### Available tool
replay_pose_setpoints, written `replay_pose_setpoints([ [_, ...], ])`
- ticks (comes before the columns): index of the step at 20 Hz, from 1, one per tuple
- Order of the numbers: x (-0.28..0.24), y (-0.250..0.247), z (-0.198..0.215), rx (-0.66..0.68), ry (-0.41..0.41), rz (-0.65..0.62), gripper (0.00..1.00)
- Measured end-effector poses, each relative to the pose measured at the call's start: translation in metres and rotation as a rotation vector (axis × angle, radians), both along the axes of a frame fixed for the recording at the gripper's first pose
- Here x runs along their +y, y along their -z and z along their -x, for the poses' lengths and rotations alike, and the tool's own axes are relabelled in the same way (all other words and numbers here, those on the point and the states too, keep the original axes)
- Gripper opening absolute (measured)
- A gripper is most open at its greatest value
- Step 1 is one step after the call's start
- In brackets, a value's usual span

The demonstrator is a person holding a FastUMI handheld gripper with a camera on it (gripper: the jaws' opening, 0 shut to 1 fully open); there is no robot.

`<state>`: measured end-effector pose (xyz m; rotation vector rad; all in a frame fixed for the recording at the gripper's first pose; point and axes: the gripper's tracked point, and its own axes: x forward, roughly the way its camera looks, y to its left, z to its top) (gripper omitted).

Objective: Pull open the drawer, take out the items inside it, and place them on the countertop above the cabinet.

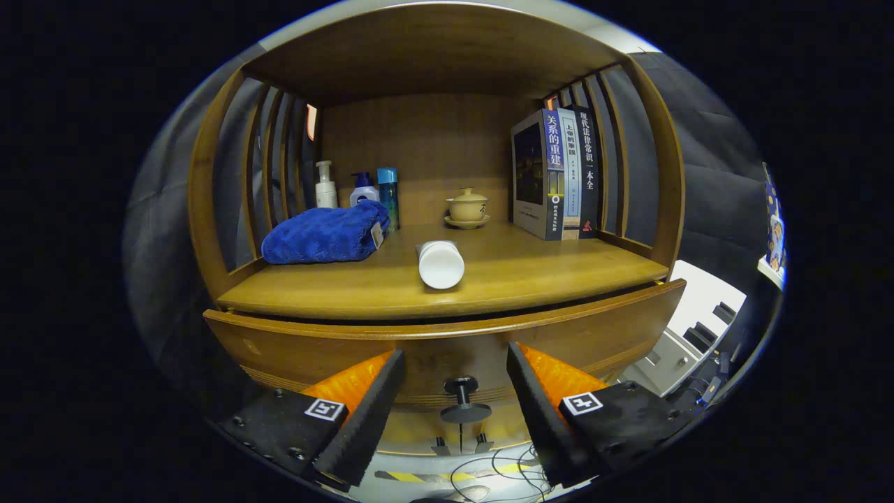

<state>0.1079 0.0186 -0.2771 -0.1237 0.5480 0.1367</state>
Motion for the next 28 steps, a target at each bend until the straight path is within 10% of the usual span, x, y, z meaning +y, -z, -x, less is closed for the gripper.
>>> replay_pose_setpoints([
  [11,0.0,-0.016,-0.003,-0.015,0.01,-0.025,0.98],
  [28,0.026,-0.299,0.007,-0.307,-0.035,-0.058,0.97],
])
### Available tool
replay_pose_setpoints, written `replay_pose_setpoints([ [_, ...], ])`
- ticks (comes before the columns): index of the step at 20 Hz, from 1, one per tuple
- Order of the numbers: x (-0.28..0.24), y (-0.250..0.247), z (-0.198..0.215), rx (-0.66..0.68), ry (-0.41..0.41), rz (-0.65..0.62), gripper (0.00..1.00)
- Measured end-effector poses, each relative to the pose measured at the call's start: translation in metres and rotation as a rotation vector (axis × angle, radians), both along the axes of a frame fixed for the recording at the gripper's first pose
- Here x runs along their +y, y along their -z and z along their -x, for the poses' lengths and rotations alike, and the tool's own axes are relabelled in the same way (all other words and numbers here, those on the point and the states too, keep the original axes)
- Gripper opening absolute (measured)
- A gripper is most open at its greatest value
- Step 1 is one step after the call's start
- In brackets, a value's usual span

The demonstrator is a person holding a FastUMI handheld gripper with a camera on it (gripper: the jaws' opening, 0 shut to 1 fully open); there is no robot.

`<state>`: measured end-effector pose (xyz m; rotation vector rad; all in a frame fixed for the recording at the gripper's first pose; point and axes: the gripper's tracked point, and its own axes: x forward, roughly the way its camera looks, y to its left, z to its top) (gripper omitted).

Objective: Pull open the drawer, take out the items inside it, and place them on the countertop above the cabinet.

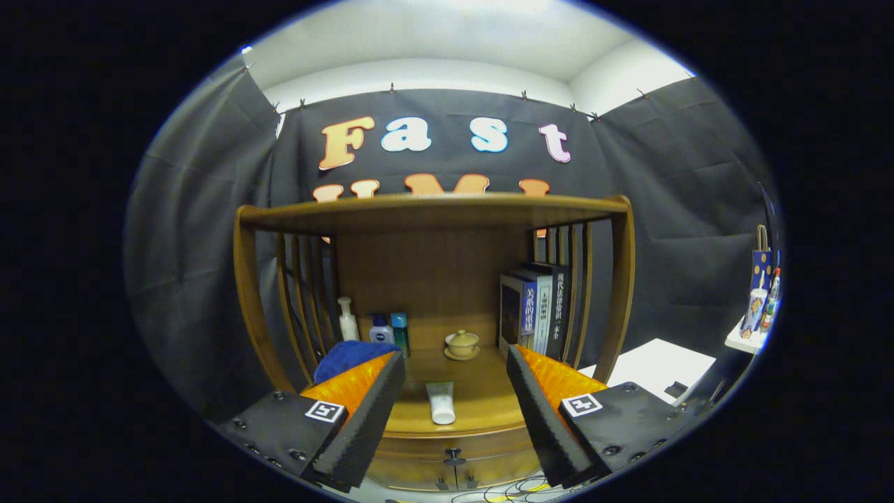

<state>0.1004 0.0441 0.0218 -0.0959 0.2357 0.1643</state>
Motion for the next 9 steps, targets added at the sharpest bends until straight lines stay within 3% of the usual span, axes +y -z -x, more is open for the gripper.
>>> replay_pose_setpoints([
  [4,0.006,-0.026,0.009,-0.013,-0.011,-0.026,0.97],
  [9,-0.002,-0.014,0.012,0.009,0.006,-0.029,0.97],
])
